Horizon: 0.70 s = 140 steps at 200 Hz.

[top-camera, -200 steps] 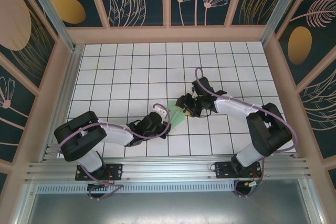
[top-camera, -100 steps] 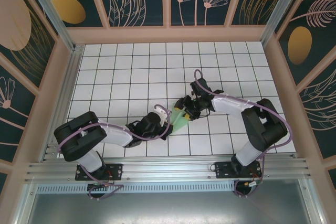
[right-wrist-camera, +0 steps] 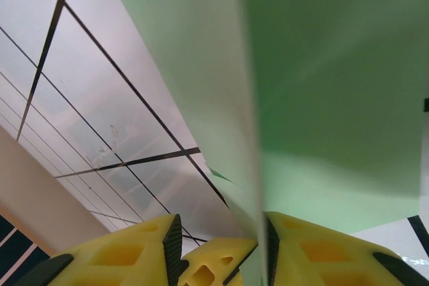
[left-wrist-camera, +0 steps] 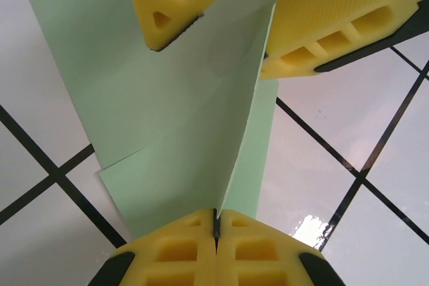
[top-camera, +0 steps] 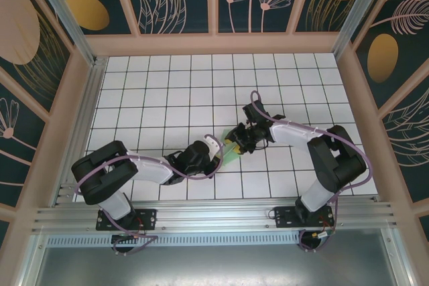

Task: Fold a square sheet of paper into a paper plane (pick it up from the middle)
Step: Fourth fold the wing at the center of the table.

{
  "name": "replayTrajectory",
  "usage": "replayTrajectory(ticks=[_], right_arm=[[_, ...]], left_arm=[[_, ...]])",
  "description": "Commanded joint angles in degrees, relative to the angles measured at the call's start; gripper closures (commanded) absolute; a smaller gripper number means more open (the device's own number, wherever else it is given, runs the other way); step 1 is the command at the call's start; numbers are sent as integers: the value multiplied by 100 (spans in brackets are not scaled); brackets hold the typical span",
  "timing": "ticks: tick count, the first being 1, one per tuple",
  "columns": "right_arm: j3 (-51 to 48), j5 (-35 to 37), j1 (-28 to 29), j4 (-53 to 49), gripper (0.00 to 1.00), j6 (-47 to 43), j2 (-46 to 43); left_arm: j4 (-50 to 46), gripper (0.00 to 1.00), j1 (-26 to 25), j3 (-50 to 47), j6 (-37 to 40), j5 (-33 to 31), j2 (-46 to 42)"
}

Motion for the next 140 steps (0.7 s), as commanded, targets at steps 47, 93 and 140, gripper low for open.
replayTrajectory(ticks=[47, 93, 140], right_arm=[[-89, 29, -35, -263, 96, 433, -152], [-176, 60, -35, -172, 97, 736, -268], [-197, 11, -44, -98, 93, 902, -356]], left_arm=[[-51, 86, -41, 108, 309, -43, 89], [-135, 68, -42, 183, 309, -75, 17], [-213, 72, -42, 219, 303, -302, 82]])
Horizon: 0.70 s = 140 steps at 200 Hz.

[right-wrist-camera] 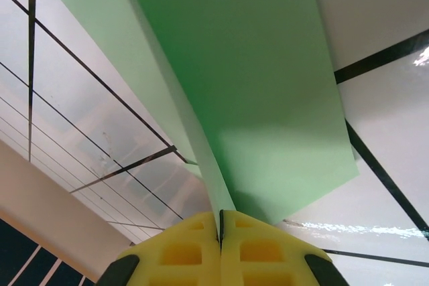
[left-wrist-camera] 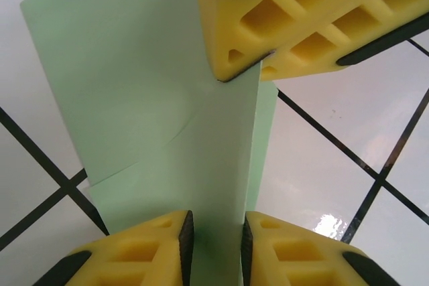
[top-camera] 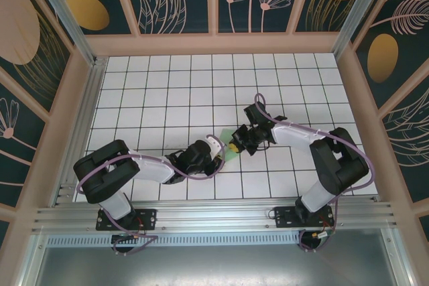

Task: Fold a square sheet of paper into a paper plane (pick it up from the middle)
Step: Fourth fold the wing at the center of the table.

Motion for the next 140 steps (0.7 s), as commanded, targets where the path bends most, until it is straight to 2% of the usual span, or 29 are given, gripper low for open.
replayTrajectory(ticks=[1, 12, 32, 55, 75, 90, 114, 140], right_arm=[[-83, -4, -39, 22, 93, 226, -185], [-75, -8, -47, 16, 92, 237, -198], [-68, -43, -43, 40, 88, 234, -211], [-10, 47, -54, -14, 69, -14, -250], [91, 279, -50, -147, 46, -475, -406], [89, 361, -212, -107, 35, -841, -548], [-193, 426, -267, 336, 30, -1433, -853], [-591, 761, -285, 725, 33, -1906, -1214]], left_arm=[[-128, 72, -42, 110, 56, -150, -8], [-139, 73, -39, 118, 55, -157, -4], [-135, 80, -42, 120, 50, -193, 1], [-99, 93, -42, 86, -18, -186, 8], [-69, 96, -40, 57, -120, -107, 18], [-92, 97, -33, 78, -200, -20, 51], [-88, 99, 15, 101, -463, 204, 113], [63, 100, 137, 77, -838, 542, 141]])
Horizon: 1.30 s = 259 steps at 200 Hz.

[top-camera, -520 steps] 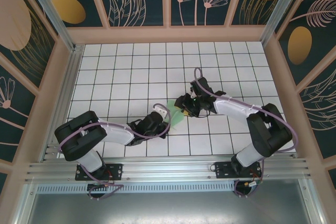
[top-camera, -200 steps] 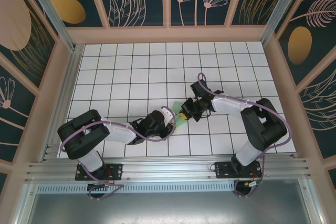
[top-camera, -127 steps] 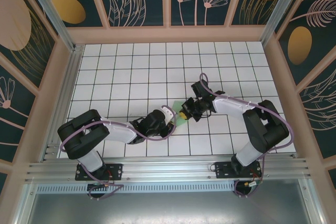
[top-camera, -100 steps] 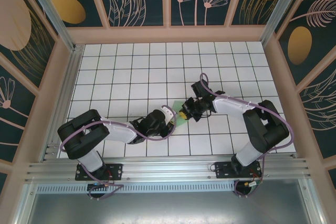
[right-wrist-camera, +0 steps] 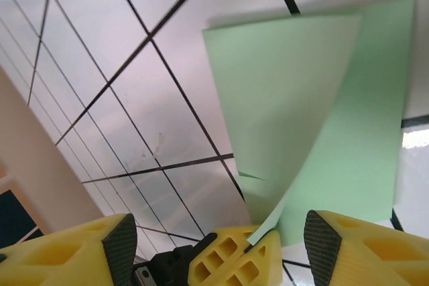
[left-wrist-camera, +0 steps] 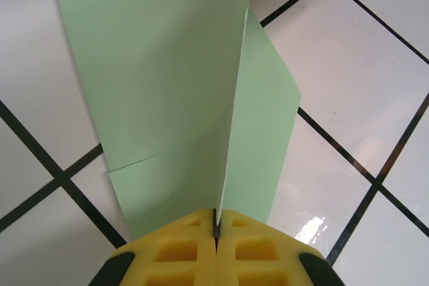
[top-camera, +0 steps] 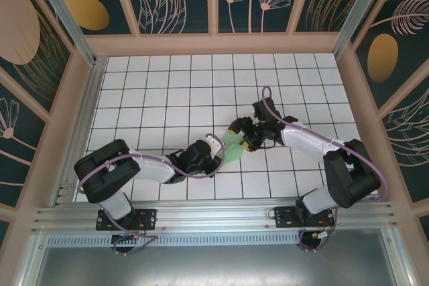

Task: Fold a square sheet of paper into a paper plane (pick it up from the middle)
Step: Fourth fold the wing at the center of the table.

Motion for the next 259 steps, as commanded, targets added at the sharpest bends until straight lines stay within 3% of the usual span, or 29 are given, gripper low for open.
replayTrajectory(ticks=[1, 55, 79, 114, 202, 259], right_arm=[[-397, 368, -21, 420, 33, -742, -392], [-1110, 94, -71, 1314, 41, -1422, -788], [-1220, -125, -64, 1484, 45, -1733, -604], [-1094, -353, -39, 1571, 58, -2009, -131], [-747, -273, 146, 1534, 58, -2440, 514], [-614, -412, 304, 1816, 64, -2654, 745]], left_arm=[[113, 100, 107, 56, -453, 421, 93], [793, 100, 526, -192, -1350, 1100, 98], [996, 100, 643, -255, -1632, 1277, 169], [1011, 100, 698, -199, -1895, 1397, 466], [1154, 100, 781, -320, -2442, 1272, 583], [1723, 100, 857, -505, -2940, 1471, 463]])
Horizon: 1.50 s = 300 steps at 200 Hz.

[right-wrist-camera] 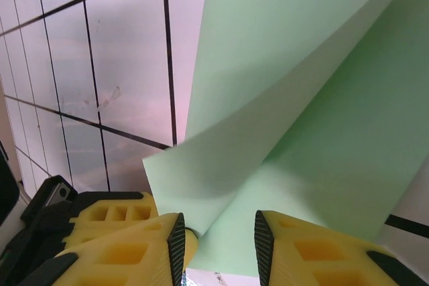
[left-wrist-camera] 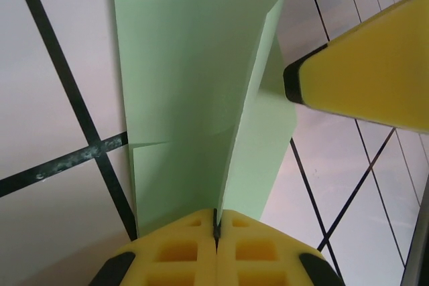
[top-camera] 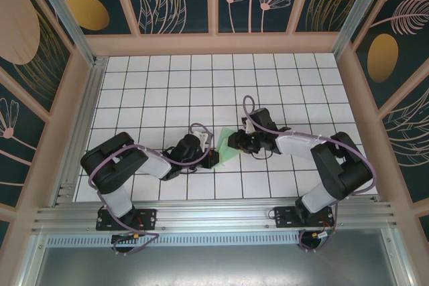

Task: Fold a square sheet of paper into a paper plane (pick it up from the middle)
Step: Fourth fold the wing at the center of the table.

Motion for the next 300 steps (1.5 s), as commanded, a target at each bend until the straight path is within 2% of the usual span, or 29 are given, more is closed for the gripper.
replayTrajectory(ticks=[1, 49, 127, 216, 235, 273, 300], right_arm=[[140, -127, 75, 309, 64, -256, 145], [175, -121, 84, 307, 62, -286, 413], [435, 396, 154, -275, 42, -372, 668], [969, 1396, 456, -1305, 43, -320, 1216], [1034, 1530, 485, -1434, 42, -285, 1306], [1157, 1735, 514, -1668, 42, -267, 1483], [1228, 1848, 540, -1795, 41, -267, 1592]], left_arm=[[367, 100, 48, -126, -321, 108, -1], [702, 100, 81, -318, -642, 31, -1], [767, 100, 120, -364, -1107, -78, 134], [656, 100, 182, -373, -1351, -92, 120], [602, 93, 202, -382, -1387, -88, 22], [634, 72, 275, -456, -1589, -26, -414], [367, 67, 313, -468, -1617, -125, -758]])
